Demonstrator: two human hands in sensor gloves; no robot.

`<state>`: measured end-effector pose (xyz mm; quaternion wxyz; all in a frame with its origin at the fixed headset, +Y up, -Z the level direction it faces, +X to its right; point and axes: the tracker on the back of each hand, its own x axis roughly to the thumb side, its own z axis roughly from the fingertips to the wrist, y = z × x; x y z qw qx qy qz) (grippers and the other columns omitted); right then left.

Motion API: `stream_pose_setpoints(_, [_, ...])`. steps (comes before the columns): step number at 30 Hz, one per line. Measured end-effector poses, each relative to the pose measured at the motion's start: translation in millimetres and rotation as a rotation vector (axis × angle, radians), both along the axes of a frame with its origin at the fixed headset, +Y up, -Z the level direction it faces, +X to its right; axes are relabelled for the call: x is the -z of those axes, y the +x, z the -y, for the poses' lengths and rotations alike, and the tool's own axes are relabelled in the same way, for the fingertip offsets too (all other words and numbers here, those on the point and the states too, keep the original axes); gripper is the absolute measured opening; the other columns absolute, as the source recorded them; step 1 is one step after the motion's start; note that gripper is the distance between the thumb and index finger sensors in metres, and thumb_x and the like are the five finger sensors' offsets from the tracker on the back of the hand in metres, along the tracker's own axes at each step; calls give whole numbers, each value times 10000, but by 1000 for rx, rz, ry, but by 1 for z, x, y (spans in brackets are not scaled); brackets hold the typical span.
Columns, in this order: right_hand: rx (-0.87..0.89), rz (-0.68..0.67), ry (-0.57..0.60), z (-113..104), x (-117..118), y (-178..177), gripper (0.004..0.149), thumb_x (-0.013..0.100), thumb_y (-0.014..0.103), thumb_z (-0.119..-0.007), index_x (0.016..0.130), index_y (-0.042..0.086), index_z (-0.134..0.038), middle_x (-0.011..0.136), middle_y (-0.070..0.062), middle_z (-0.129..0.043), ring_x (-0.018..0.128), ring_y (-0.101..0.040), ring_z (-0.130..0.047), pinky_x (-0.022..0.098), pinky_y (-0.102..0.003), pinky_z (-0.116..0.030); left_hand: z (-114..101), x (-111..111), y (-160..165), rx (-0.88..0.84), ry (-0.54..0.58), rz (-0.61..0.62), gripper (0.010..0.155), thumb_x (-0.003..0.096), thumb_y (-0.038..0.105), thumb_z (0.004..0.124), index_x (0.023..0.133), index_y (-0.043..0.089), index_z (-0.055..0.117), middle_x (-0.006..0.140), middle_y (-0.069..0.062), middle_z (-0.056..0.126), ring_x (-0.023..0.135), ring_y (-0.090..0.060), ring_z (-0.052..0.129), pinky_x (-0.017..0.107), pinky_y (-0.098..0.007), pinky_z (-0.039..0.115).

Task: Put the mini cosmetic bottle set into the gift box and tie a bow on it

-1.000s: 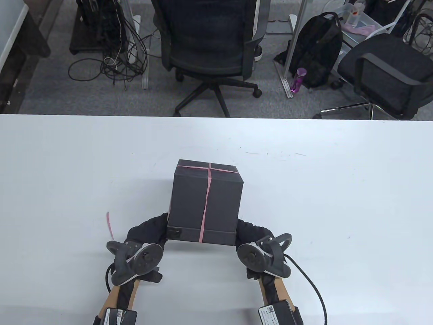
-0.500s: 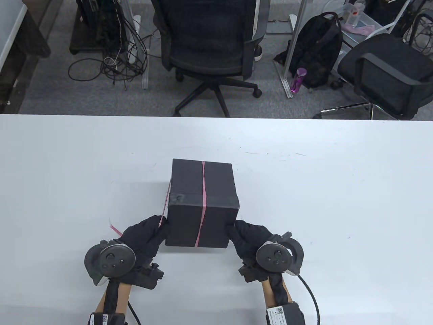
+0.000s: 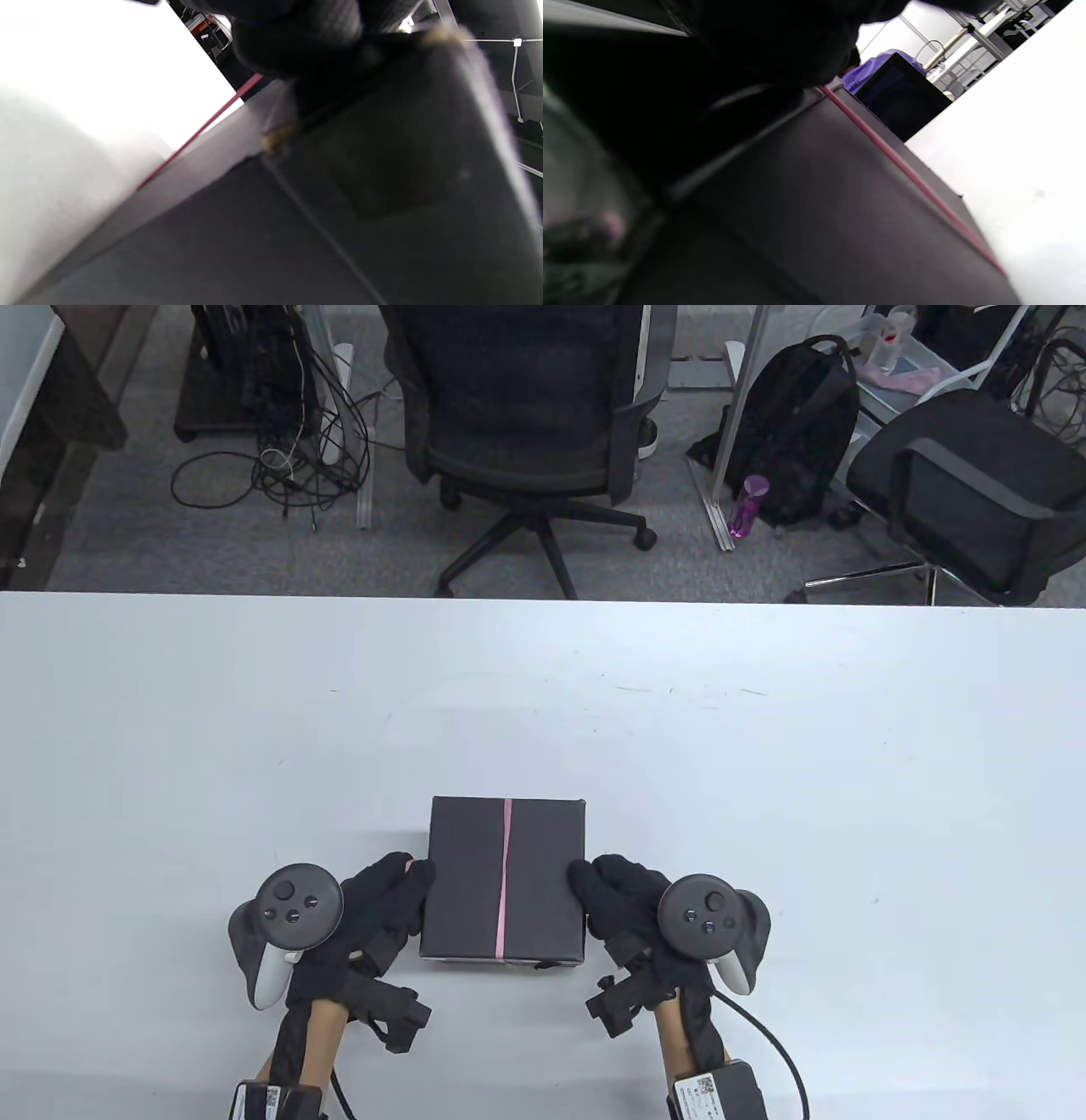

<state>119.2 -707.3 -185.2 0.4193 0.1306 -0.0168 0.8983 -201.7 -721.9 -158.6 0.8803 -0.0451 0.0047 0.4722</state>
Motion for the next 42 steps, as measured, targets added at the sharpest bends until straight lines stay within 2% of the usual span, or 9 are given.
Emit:
stream_pose_setpoints(17, [-107,33,45,-3,1,0,460,616,360,-710,659,-68,-874,374,-108,-937,141,-127,-878,230,-408,-857,-2,1,11,141,13,-18,521,603,523,636,786,81,843,510,5,941,163,-76,893,166,-297,852])
stream_pose_setpoints(20, [-137,51,26,-10,0,2,460,614,354,-717,699,-70,-875,403,-131,-952,156,-137,-898,237,-415,-859,-12,1,6,249,-54,6,541,603,537,622,841,105,842,559,-5,951,200,-80,914,196,-296,862])
stream_pose_setpoints(22, [-139,93,31,-14,-1,7,461,607,324,-730,782,-90,-831,439,-122,-949,177,-119,-902,237,-396,-864,-15,1,0,249,-76,-40,558,620,505,602,927,76,784,613,-20,938,239,-88,924,225,-303,866])
stream_pose_setpoints(25, [-49,176,68,-19,-3,19,544,586,214,-744,1011,-106,-632,514,-139,-942,231,-135,-928,270,-408,-868,-19,1,-13,127,-58,-77,628,630,390,632,1122,16,517,657,-26,920,255,-89,928,234,-304,872])
stream_pose_setpoints(27, [149,179,38,-19,-2,28,507,585,195,-733,1023,-51,-662,582,-174,-945,300,-171,-964,312,-436,-869,-19,1,-21,-50,-48,-43,630,630,347,639,1156,52,457,672,-32,923,270,-93,942,250,-308,883])
stream_pose_setpoints(30, [424,75,-56,-16,0,33,420,582,166,-723,944,-42,-770,717,-232,-926,449,-271,-996,388,-504,-851,-18,2,-26,-296,-59,5,485,628,324,656,1069,130,706,715,-69,935,343,-148,990,314,-356,900])
stream_pose_setpoints(33, [653,-104,-140,-13,2,31,486,609,206,-698,1016,-58,-697,870,-295,-841,645,-397,-945,487,-585,-795,-17,3,-23,-477,-68,133,442,628,317,656,1016,138,768,834,-118,913,515,-238,1023,433,-435,895])
stream_pose_setpoints(39, [685,-305,-74,-30,-3,28,541,636,253,-658,1101,-17,-596,1035,-298,-699,862,-526,-757,589,-675,-687,-27,2,-15,-532,54,276,443,634,350,642,1051,233,734,1019,-101,819,831,-345,940,599,-557,808])
stream_pose_setpoints(42, [616,-291,35,-44,-7,34,502,628,232,-666,1080,15,-640,1025,-261,-735,881,-530,-740,591,-701,-670,-32,1,-19,-476,116,239,445,632,359,644,1055,251,729,1040,-85,807,881,-352,910,620,-587,782])
